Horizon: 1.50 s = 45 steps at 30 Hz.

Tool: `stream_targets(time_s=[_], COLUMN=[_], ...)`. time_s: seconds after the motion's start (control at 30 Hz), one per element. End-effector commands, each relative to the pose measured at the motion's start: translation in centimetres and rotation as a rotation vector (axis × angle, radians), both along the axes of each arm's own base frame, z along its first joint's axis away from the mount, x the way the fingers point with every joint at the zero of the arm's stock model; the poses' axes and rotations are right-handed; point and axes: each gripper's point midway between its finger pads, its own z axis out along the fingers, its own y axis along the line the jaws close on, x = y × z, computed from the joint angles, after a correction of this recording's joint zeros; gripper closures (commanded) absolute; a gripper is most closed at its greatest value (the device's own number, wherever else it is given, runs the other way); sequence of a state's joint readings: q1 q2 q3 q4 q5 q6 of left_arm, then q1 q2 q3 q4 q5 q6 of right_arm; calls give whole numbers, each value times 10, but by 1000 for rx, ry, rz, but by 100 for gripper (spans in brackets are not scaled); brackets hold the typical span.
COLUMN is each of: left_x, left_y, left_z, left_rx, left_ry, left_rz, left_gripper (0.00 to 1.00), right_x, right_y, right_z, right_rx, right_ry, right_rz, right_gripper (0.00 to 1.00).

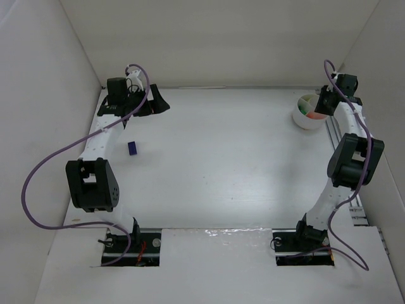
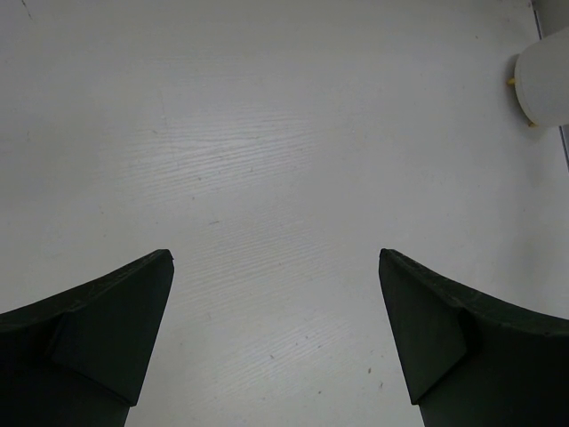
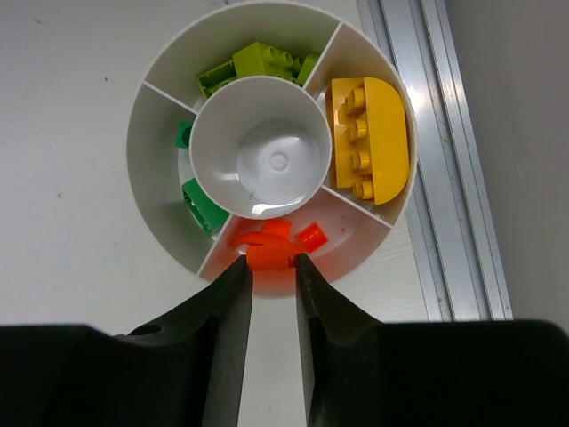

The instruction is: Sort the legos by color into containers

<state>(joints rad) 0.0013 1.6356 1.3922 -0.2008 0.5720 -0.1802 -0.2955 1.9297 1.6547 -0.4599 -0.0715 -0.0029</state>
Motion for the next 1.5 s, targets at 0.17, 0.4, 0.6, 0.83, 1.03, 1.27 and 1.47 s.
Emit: stream_targets(time_s=[0.17, 0.4, 0.6, 0.83, 1.03, 1.27, 1.47], left_x=[6, 5, -16, -51, -66, -67, -65], left_y=[-4, 0, 64, 118, 131, 138, 136], left_z=[17, 19, -17, -67, -111, -148, -174], left_rx=[-19, -3, 154, 431, 460, 455, 454], left_ry=[-33, -33, 80, 280, 372, 447, 490], left_rz=[-15, 9, 243, 401, 422, 441, 425], left_gripper=[0, 0, 0, 0, 0, 15, 34], right_x=[6, 1, -9, -8, -4, -3, 0], right_y=[-13, -5, 53, 139, 172, 186, 193], right_z=[21, 31, 77, 102, 112, 118, 117], right_rx=[-35, -15, 34, 101, 163, 213, 230], right_ry=[-44, -55, -126, -182, -193, -202, -195], right_rz=[-32, -5, 119, 245, 298, 328, 337], right_gripper=[63, 61, 58, 36, 36, 36, 36])
